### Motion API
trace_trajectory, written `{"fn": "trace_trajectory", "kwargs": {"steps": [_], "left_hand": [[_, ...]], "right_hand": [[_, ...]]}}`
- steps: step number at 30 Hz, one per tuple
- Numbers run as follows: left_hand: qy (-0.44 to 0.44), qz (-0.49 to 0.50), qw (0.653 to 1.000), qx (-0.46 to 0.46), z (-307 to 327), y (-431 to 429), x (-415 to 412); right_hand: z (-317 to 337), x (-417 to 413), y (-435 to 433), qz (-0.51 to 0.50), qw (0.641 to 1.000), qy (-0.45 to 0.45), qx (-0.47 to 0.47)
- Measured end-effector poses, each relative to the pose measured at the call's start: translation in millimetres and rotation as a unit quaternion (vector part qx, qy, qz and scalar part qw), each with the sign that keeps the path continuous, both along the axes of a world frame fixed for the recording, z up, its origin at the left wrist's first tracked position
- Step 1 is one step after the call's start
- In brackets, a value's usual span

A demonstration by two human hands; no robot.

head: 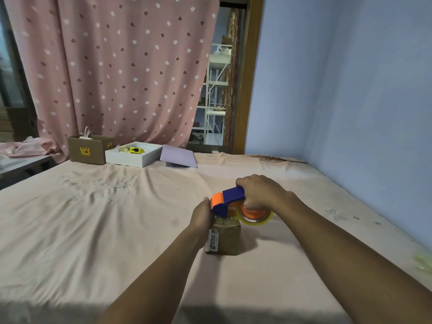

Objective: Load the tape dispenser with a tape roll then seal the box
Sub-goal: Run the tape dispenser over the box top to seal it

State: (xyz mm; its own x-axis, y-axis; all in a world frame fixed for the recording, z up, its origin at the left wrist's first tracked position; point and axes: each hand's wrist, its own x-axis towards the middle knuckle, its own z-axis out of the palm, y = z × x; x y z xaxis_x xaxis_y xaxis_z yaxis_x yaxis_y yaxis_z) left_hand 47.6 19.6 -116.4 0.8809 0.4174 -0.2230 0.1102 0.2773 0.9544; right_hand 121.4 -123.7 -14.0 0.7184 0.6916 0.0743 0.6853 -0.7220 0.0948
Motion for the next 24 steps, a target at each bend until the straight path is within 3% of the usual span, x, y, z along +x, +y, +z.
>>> {"fn": "trace_trajectory", "kwargs": {"steps": [10,17,24], "left_hand": [[0.004,-0.026,0.996,0.082,-2,7,6],[0.035,-0.039,0.981,0.188,2,15,12],[0.034,-0.031,0.981,0.187,-5,21,20]], "right_hand": [[1,6,-10,0.011,1.000,0.019,-0.006],[2,10,-21,0.009,1.000,0.010,-0.012],[4,13,-66,-0.020,1.000,0.009,0.008]]}}
